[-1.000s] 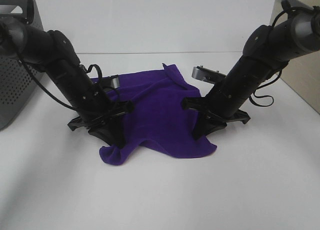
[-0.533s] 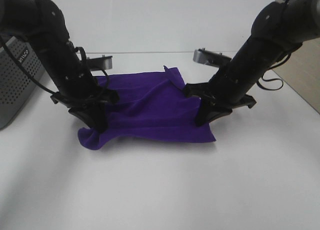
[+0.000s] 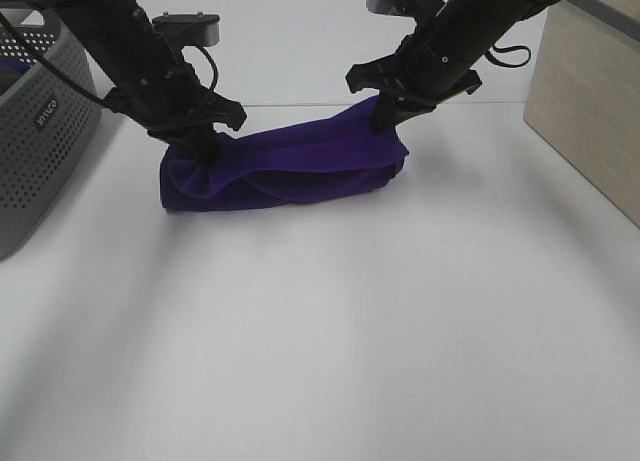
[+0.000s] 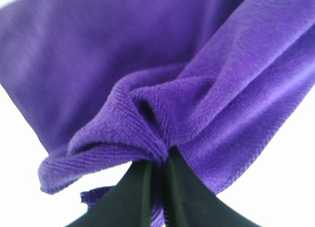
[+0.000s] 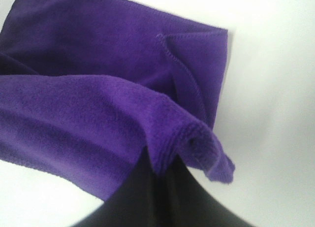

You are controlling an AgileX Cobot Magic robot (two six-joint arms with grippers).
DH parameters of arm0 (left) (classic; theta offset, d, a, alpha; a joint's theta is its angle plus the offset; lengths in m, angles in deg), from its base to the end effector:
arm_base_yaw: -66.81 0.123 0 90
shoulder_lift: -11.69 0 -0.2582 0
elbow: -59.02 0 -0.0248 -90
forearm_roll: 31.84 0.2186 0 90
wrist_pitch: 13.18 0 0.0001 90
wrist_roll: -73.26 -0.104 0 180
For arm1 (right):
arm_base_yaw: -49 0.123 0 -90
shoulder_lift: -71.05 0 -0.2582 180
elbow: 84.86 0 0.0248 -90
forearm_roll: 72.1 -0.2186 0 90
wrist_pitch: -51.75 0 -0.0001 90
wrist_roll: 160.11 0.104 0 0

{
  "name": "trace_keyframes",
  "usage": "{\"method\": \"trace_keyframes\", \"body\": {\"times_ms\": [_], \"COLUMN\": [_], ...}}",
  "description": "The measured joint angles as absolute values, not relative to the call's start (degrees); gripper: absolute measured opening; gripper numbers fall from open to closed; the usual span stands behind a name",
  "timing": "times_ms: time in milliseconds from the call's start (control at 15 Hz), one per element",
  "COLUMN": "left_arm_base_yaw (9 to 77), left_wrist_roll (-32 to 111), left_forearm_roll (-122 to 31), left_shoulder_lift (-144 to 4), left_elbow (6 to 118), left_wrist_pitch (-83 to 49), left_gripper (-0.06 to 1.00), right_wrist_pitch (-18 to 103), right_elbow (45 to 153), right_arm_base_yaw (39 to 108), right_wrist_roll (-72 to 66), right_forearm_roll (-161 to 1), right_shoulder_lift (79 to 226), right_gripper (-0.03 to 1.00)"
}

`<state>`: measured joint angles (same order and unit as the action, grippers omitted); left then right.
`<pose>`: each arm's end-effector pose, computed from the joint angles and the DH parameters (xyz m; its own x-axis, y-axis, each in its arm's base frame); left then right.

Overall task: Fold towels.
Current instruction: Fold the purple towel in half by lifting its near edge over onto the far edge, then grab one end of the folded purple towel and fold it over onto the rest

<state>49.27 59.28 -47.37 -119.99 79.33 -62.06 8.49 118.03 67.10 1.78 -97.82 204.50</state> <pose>0.3945 -0.1467 0.1640 -0.8666 0.3388 -0.3664 0.4191 0.8927 -0.1657 0.4079 0.1659 0.1701 -0.8392 -0.2529 -0.4814 -0.4165 0.8681 0.2701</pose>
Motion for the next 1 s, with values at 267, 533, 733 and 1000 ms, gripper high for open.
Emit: {"method": "trace_keyframes", "body": {"times_ms": [267,533,733,1000], "left_arm_base_yaw": [49.4,49.9,50.5,50.9], "left_wrist_roll": [59.8,59.8,59.9,60.1], "left_forearm_roll": [-44.2,-43.1,-43.4,-43.1], "left_shoulder_lift": [-122.7,-129.0,-131.3,-131.4], "left_elbow": [81.4,87.0,88.4,88.4], "left_wrist_pitch": [-52.7,-50.8,-50.6,-50.3], "left_gripper": [0.01,0.01,0.05,0.4], "right_wrist_pitch": [8.6,12.1,13.1,13.1], "right_elbow": [127.0,130.1,132.5,132.8], "right_arm_base_yaw": [67.0,67.0,67.0,67.0], "right_wrist_roll": [1.8,2.6,3.0,4.6], "right_forearm_roll": [-96.9,-93.8,-92.8,-91.8], "right_shoulder_lift": [213.4,218.0,219.9,220.5], "right_gripper": [0.03,0.03,0.03,0.25]}}
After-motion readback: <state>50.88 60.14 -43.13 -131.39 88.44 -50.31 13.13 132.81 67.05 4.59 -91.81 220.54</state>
